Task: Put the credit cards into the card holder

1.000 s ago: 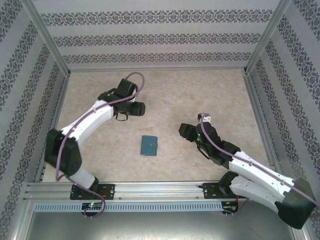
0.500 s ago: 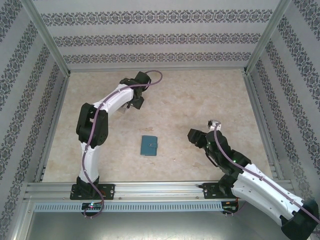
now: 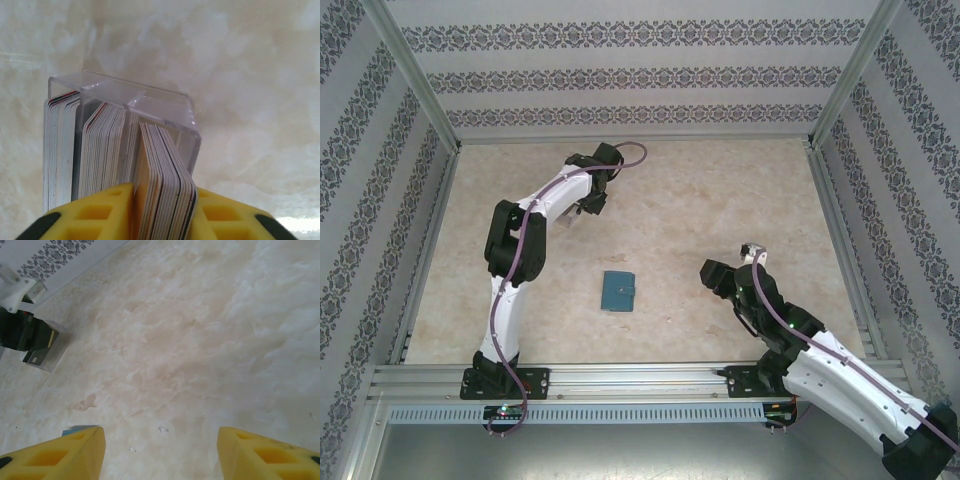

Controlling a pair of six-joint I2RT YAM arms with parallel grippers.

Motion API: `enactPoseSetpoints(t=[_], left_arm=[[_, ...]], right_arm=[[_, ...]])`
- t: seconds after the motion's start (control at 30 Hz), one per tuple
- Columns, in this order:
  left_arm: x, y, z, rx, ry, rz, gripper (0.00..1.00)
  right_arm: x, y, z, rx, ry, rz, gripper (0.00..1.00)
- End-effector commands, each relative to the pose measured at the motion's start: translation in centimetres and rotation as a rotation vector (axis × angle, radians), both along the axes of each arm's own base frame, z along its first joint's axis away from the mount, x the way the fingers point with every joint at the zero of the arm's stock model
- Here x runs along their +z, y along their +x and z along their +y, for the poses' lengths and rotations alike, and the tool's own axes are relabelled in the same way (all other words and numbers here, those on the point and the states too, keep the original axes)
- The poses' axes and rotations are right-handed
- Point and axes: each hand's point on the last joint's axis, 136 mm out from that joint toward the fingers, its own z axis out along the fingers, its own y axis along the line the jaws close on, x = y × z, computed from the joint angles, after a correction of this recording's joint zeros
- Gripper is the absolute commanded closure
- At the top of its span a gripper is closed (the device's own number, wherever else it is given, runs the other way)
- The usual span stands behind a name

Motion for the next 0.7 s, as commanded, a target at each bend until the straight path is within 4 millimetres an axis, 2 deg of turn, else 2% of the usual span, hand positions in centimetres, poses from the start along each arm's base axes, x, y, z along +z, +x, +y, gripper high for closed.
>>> enactPoseSetpoints(t=[0.0, 0.17, 0.23, 0.37, 0.47, 0.53, 0.67], left_arm=[[-0.5, -2.0, -2.0, -0.057, -0.031, 0.072, 0.78], [0.2, -2.9, -6.4, -0.229, -0.001, 0.046, 0.82], [0.3, -3.3, -9.2, -0.317, -0.018, 0.029, 0.82], [-0.2, -5.4, -15.3, -0.538, -0.039, 0.019, 0.82], [-0.4, -7.4, -18.8, -0.696, -0.079, 0.035, 0.77], [-0.2, -8.9, -19.8, -0.746, -0.131, 0.056, 0.7], [0.9, -11.1, -19.5, -0.811, -0.189, 0.016, 0.59]], right_arm=[[1.2, 0.7, -0.2, -0.033, 0.02, -0.018, 0.39], [1.2, 0.8, -0.1, -0.043, 0.042, -0.01, 0.39], [1.5, 0.8, -0.5, -0.039, -0.004, -0.023, 0.39], [2.4, 1.3, -4.0, -0.131, -0.177, -0.079, 0.34], [2.2, 1.7, -5.6, -0.171, -0.159, -0.048, 0.32], [2.0, 2.0, -6.1, -0.182, -0.115, -0.026, 0.32], [2.2, 2.9, -6.9, -0.189, -0.055, -0.011, 0.29]])
